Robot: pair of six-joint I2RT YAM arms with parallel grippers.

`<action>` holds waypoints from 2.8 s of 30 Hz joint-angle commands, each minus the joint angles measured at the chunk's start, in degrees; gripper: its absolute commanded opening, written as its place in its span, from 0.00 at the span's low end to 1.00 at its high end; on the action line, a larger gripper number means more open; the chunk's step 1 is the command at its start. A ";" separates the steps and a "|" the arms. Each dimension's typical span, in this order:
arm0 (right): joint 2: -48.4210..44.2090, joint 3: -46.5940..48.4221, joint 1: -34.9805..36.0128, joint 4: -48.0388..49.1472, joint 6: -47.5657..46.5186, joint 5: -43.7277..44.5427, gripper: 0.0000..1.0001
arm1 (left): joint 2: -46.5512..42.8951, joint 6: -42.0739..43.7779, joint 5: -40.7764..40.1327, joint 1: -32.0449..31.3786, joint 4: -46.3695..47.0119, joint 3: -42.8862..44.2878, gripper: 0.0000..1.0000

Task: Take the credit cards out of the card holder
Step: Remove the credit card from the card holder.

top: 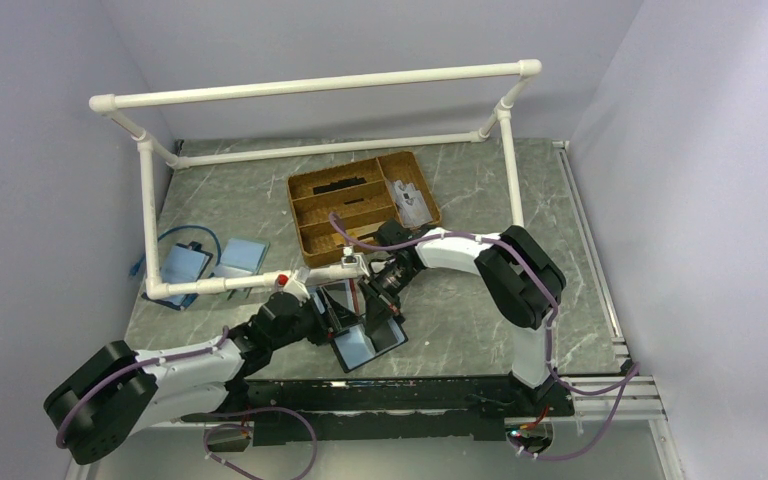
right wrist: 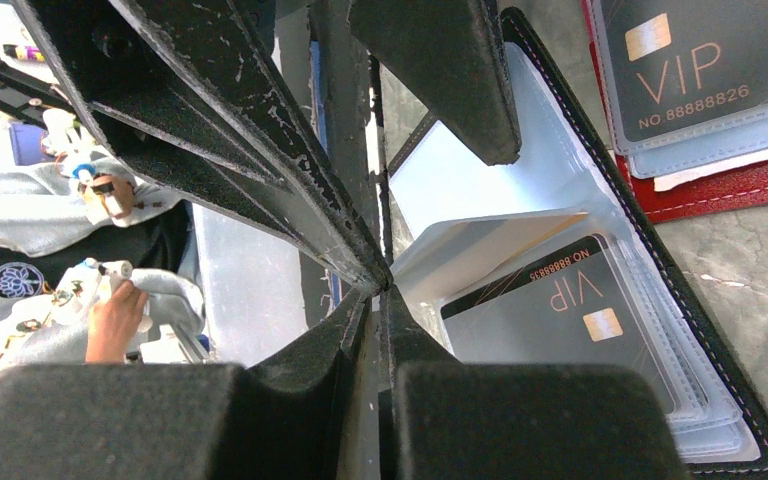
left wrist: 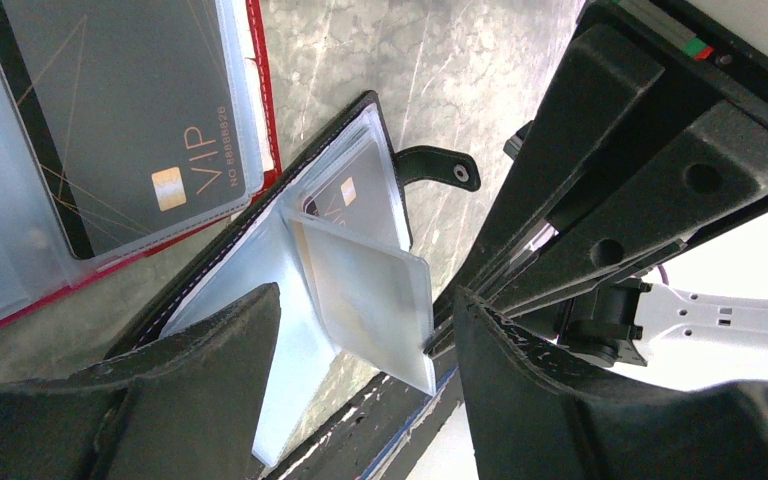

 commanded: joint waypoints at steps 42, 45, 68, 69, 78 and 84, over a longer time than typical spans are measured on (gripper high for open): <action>0.33 6.01 2.37 -8.72 -11.50 2.43 0.23 | 2.02 -1.05 -2.33 -0.09 -1.81 -0.45 0.19; 0.29 6.46 2.26 -9.86 -13.83 2.68 0.25 | 3.00 0.09 -2.18 -0.14 -2.25 0.00 0.02; -0.25 7.49 -0.07 -9.63 -13.85 0.97 0.34 | -11.30 27.92 3.23 -0.14 4.81 -2.38 0.00; -0.38 7.49 -0.29 -9.75 -14.09 0.49 0.34 | -11.73 28.09 3.24 -0.10 4.95 -2.52 0.00; -0.74 7.36 -1.13 -8.96 -13.40 -0.63 0.37 | -10.54 25.37 4.21 -0.09 12.21 -4.25 0.00; -0.94 7.14 -1.75 -8.37 -12.75 -2.00 0.38 | -9.37 23.41 4.66 -0.14 16.32 -4.61 0.00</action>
